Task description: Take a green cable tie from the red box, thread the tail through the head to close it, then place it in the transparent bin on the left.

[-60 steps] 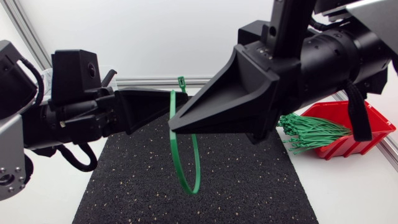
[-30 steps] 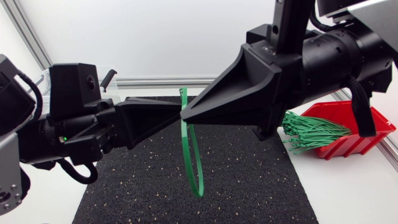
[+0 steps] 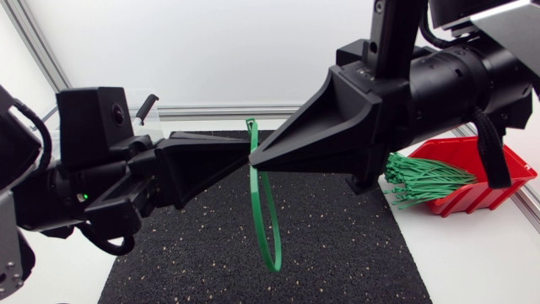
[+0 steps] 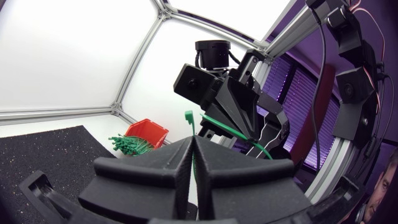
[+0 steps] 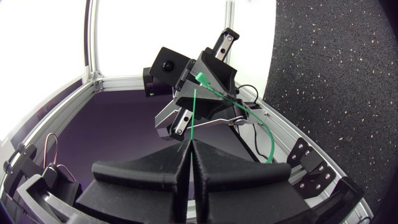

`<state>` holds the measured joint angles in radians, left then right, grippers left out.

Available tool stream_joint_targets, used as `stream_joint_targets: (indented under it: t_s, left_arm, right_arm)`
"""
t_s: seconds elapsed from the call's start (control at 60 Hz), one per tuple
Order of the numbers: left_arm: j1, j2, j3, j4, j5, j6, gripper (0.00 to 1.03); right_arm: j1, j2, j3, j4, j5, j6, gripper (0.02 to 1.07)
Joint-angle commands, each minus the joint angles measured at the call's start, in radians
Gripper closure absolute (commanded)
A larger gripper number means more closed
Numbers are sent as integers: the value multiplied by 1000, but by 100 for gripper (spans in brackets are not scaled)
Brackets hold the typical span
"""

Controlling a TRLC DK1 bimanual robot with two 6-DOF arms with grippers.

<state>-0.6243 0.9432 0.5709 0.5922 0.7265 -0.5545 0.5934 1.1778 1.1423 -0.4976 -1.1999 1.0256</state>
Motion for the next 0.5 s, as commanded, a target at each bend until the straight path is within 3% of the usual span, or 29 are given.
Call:
stream_joint_targets:
  t_s: [0.0,0.483]
  left_arm:
    - [-9,8,-2,4,-4,16,100]
    - [-31,-3,-3,0,-21,24,100]
  right_arm:
    - [-4,-1,-27,-6,-1,28,102]
    - [-6,8,-33,-4,0,27,102]
